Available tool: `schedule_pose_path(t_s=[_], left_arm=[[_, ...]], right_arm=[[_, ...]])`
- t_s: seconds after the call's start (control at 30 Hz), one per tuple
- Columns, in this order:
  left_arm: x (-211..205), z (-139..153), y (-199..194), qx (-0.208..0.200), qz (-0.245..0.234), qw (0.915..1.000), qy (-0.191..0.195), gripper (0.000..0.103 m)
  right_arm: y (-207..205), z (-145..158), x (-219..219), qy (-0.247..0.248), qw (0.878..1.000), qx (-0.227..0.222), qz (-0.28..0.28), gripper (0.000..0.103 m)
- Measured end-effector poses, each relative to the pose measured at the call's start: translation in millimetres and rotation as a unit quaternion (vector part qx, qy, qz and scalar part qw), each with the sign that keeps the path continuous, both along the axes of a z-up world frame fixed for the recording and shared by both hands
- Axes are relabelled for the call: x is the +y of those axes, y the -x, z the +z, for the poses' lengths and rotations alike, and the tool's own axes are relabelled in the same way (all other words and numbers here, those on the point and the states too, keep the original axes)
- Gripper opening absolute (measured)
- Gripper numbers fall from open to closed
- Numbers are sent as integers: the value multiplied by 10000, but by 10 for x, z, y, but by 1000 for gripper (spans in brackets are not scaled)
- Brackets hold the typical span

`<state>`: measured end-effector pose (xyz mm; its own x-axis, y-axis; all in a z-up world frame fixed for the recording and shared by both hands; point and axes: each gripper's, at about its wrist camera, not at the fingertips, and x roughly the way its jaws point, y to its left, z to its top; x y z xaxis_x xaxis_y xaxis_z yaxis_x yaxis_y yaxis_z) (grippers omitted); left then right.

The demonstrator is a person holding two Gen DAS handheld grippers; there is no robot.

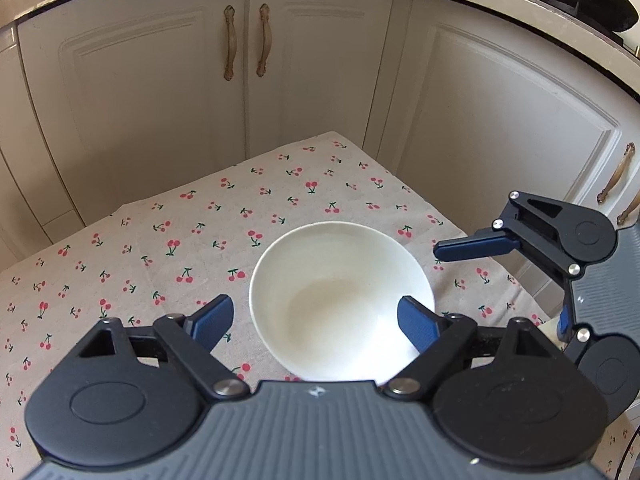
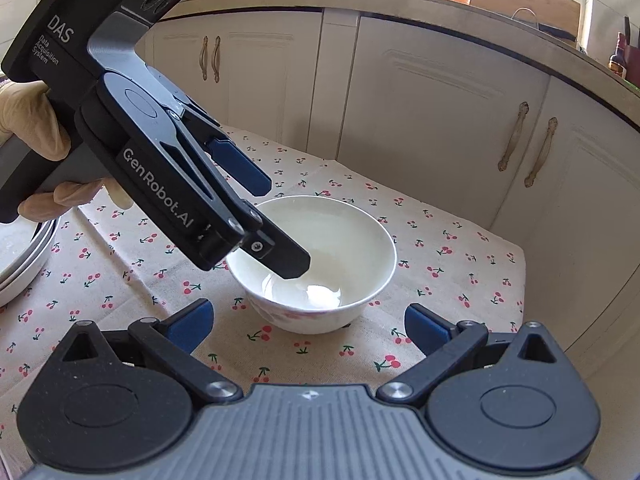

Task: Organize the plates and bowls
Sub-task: 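Grasp the rim of the white bowl with the left gripper, then lift and carry the white bowl over the nested bowls with the left gripper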

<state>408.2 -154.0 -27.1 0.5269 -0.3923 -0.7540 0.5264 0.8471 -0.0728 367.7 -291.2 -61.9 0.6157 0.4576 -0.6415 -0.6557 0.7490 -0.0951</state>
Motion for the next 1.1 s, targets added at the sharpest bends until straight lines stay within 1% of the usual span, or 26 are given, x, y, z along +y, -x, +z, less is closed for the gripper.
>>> schedule_pose_path(t_s=[0.1, 0.13, 0.3, 0.53, 1.1], left_arm=[[-33, -23, -54, 3, 3, 10000, -2, 85], [-40, -30, -66, 11, -1, 10000, -4, 83], [-66, -56, -104, 26, -42, 10000, 4, 81], [-82, -84, -123, 66, -81, 9999, 51, 78], [-87, -126, -175, 228, -88, 9996, 166, 77]], right_arm=[[-73, -26, 36, 9, 10000, 29, 9, 101], [-88, -33, 44, 8, 10000, 30, 6, 100], [-147, -45, 57, -80, 9999, 106, 1, 95], [-166, -56, 86, -43, 10000, 83, 6, 94], [-186, -47, 109, 29, 9999, 119, -49, 93]])
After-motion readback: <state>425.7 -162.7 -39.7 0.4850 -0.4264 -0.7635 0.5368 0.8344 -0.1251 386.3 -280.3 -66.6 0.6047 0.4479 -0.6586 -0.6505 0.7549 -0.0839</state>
